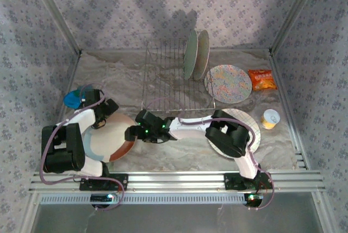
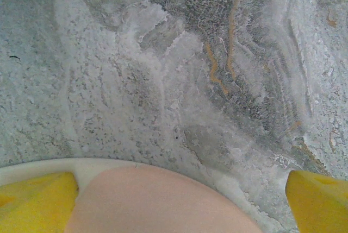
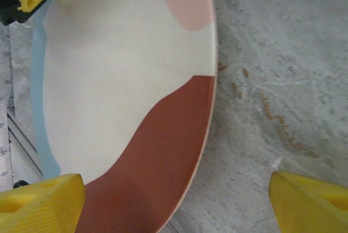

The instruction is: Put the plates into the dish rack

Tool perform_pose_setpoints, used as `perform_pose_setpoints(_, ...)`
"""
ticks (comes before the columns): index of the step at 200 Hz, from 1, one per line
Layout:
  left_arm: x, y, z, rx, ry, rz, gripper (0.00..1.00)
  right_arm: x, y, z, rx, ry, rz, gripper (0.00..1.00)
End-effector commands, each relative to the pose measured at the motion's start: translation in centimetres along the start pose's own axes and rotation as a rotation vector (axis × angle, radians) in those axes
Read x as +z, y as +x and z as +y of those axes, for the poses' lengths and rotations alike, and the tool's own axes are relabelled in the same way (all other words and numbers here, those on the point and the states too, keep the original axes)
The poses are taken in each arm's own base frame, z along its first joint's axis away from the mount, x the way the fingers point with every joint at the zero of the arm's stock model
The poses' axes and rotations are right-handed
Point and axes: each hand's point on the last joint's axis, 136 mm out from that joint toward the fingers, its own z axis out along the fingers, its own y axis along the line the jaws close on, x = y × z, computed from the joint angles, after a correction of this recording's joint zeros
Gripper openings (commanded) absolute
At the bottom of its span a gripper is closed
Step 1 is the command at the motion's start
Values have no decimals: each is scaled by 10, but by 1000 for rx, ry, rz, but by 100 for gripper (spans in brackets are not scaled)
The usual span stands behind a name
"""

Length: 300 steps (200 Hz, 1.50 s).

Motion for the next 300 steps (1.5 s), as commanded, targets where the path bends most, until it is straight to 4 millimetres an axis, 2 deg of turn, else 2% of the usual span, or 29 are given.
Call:
perform_pose_setpoints(1, 10, 30, 17, -27, -37, 110, 99, 5, -1, 19, 30, -56, -1, 87)
perform_pose_setpoints(33, 8, 32, 17, -29, -34, 112, 99, 7, -2, 26, 41, -77, -13, 79)
perform_pose_setpoints(63, 7, 32, 18, -32, -30, 109, 99, 8, -5, 27, 66, -92, -29, 66)
perform_pose_setpoints(100, 4, 32, 17, -32, -27, 106, 99, 12, -1, 18, 122, -71, -23, 65)
perform_pose_setpoints(124, 3, 32, 18, -30, -27, 104, 99, 13, 1, 12, 142, -56, -21, 69)
perform_pose_setpoints(159, 2, 31, 17, -34, -25, 104, 99, 19, 2, 9, 176, -72, -20, 65)
perform_pose_setpoints(238, 1, 31, 17, -32, -24, 105, 99, 21, -4, 7, 179, -97, -50, 29)
perform_pose_setpoints(257, 2, 32, 17, -33, -23, 105, 99, 19, -5, 7, 175, -102, -59, 24)
perform_pose_setpoints(279, 1, 31, 16, -35, -21, 105, 99, 16, -7, 8, 176, -109, -69, 13)
perform_pose_setpoints(300, -1, 30, 16, -36, -21, 97, 99, 12, -8, 9, 172, -115, -78, 8)
